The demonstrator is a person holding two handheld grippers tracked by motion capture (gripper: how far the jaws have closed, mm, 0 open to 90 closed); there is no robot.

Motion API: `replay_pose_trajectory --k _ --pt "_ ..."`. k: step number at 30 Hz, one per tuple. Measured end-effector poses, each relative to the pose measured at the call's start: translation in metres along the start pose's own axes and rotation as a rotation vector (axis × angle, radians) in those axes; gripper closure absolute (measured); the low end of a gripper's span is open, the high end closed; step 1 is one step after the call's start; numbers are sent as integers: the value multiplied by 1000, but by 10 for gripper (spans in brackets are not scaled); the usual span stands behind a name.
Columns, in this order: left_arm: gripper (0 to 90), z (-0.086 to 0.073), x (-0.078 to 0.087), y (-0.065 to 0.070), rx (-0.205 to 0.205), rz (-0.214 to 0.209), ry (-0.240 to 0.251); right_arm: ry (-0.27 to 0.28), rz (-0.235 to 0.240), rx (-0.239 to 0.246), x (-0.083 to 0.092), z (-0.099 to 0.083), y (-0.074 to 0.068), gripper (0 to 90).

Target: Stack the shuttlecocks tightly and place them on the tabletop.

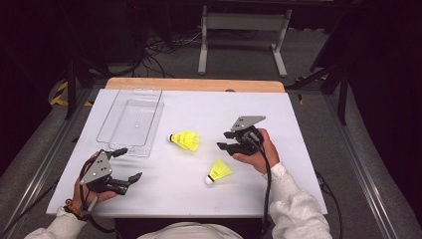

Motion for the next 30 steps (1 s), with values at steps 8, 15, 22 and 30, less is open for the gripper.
replay_pose_trajectory --k 8,15,22,30 --pt "89 0 0 -1 -8 4 -7 23 -29 25 11 -9 -6 450" --pt "88 0 1 -1 -8 9 -8 27 -60 37 18 -17 -12 353" --pt "87 -1 1 0 -14 14 -11 37 -70 36 23 -25 -18 286" --pt "86 2 -3 -2 -19 20 -11 48 -63 43 23 -30 -23 261"
Point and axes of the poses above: each handheld gripper's, and its own axes: x roughly backward along the jaws, z roughly out of its top, y roughly to its right, the point moved 2 cm from there along -x, roughly forward along the jaws, and after that the axes turned 4 degrees about x, right-handed, at the moved point
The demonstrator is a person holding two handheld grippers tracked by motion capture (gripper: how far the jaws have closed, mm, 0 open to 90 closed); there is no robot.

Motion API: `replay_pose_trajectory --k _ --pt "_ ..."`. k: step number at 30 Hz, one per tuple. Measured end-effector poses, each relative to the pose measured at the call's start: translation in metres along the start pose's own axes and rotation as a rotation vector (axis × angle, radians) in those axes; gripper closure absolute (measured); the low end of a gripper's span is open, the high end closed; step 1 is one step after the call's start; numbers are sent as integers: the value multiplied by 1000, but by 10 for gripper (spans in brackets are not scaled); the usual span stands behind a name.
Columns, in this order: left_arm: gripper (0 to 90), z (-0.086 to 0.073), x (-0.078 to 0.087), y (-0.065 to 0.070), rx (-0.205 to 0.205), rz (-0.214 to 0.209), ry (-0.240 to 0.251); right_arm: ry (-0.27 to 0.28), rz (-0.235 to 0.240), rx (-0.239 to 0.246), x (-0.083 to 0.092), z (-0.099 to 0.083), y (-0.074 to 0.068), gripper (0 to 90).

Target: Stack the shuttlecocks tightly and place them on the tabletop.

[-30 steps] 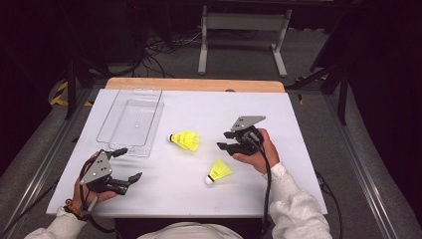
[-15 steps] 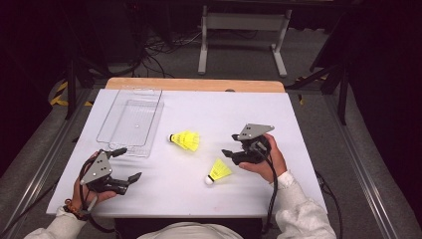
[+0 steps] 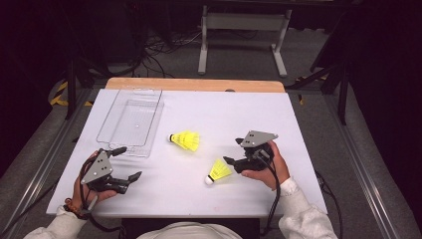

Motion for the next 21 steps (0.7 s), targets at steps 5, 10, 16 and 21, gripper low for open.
replay_pose_trajectory --k 5,10,16,21 --pt "86 1 -5 -1 -8 -3 -6 -6 10 -4 1 -5 -2 260" --pt "86 1 -8 -1 -10 -12 -10 0 34 -4 5 -12 -7 249" --pt "84 1 -5 2 -13 -15 -5 -22 62 -17 5 -26 -14 239" --pt "84 1 -6 -1 -14 -20 -4 -35 65 -20 4 -31 -16 239"
Point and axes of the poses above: each handheld gripper's, and its own axes: x roughly backward along the jaws, z roughly out of its top, y roughly to its right, the point moved 2 cm from there along -x, roughly forward along the jaws, and after that the axes turned 4 degrees about x, right-handed, at the moved point
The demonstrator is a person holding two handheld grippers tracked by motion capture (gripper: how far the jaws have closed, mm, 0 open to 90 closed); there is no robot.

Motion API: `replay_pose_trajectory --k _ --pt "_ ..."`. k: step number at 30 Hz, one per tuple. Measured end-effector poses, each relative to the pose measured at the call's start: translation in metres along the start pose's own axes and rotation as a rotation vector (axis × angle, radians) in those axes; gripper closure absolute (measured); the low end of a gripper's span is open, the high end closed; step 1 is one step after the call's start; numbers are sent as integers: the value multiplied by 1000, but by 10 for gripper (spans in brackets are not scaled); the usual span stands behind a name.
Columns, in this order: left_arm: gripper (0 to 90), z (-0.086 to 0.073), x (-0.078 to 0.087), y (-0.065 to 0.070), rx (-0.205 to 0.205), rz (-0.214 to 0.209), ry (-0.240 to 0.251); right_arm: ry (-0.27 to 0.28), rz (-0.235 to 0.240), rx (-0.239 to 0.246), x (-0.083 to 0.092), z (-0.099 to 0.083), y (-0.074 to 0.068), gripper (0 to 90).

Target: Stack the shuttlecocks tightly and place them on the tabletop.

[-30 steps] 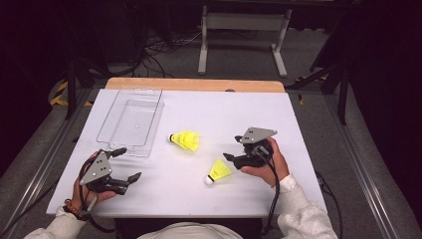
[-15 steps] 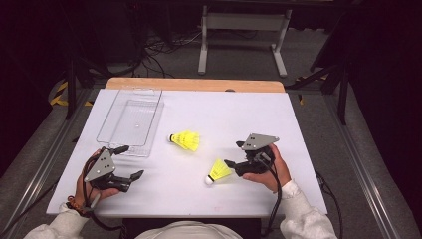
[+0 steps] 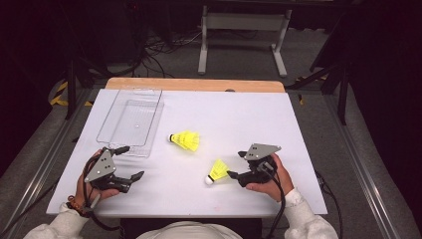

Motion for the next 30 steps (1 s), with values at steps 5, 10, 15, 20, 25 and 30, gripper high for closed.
replay_pose_trajectory --k 5,10,15,20,25,30 --pt "83 1 0 1 -6 -6 5 -25 1 2 -3 -4 -2 240" --pt "83 2 -1 1 -2 -4 7 -68 15 14 -9 -11 -5 254" --pt "83 2 -1 2 -7 -5 2 -102 52 45 -11 -18 -8 365" --pt "82 2 0 1 -5 -5 6 -133 74 64 -18 -20 -10 416" --pt "82 1 -1 0 -1 -16 10 -152 70 75 -23 -22 -10 446" --pt "82 -1 3 2 -1 -16 5 -147 68 86 -25 -18 -9 509"
Point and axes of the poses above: each handheld gripper's, and its own axes: x roughly backward along the jaws, z roughly out of its top, y roughly to its right, the point moved 2 cm from there along -x, roughly forward along the jaws, and after that the axes turned 4 degrees about x, right-handed, at the moved point
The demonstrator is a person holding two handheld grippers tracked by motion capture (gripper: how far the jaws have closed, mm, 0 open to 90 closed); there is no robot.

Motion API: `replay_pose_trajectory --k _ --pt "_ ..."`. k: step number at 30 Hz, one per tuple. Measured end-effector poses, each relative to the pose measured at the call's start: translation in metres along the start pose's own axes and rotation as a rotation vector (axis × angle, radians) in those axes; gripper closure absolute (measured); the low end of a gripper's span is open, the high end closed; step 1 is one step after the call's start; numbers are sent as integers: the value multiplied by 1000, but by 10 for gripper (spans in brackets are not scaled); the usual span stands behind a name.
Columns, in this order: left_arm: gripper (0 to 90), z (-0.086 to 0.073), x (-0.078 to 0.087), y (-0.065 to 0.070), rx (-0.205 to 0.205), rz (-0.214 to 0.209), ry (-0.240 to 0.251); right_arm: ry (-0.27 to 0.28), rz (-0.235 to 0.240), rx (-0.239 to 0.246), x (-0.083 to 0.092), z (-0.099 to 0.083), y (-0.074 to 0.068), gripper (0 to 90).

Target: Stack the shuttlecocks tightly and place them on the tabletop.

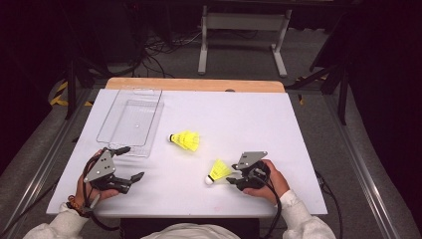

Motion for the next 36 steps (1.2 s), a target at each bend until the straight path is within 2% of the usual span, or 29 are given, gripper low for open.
replay_pose_trajectory --k 2,3,5,6,13,22,30,36 --pt "82 0 1 0 0 6 5 -17 -5 22 -2 2 0 527" --pt "82 0 3 1 3 6 8 -17 -3 32 -2 3 0 582" --pt "82 0 4 1 -5 14 5 -13 6 35 -3 4 0 615" --pt "81 0 4 1 0 14 6 -15 11 59 -4 5 -1 674" --pt "82 -1 2 1 -1 16 -2 -40 9 100 -6 3 -3 767" --pt "82 0 -1 0 -3 3 -5 -38 -11 142 -2 2 -8 883" --pt "82 1 -2 0 -3 4 -6 -34 -5 166 -1 3 -10 900" --pt "82 1 -1 0 -2 4 -6 1 -7 153 3 4 -9 900"
Point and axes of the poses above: each handheld gripper's, and its own axes: x roughly backward along the jaws, z roughly out of its top, y roughly to its right, the point moved 2 cm from there along -x, roughly forward along the jaws, and after that the axes turned 4 degrees about x, right-handed, at the moved point
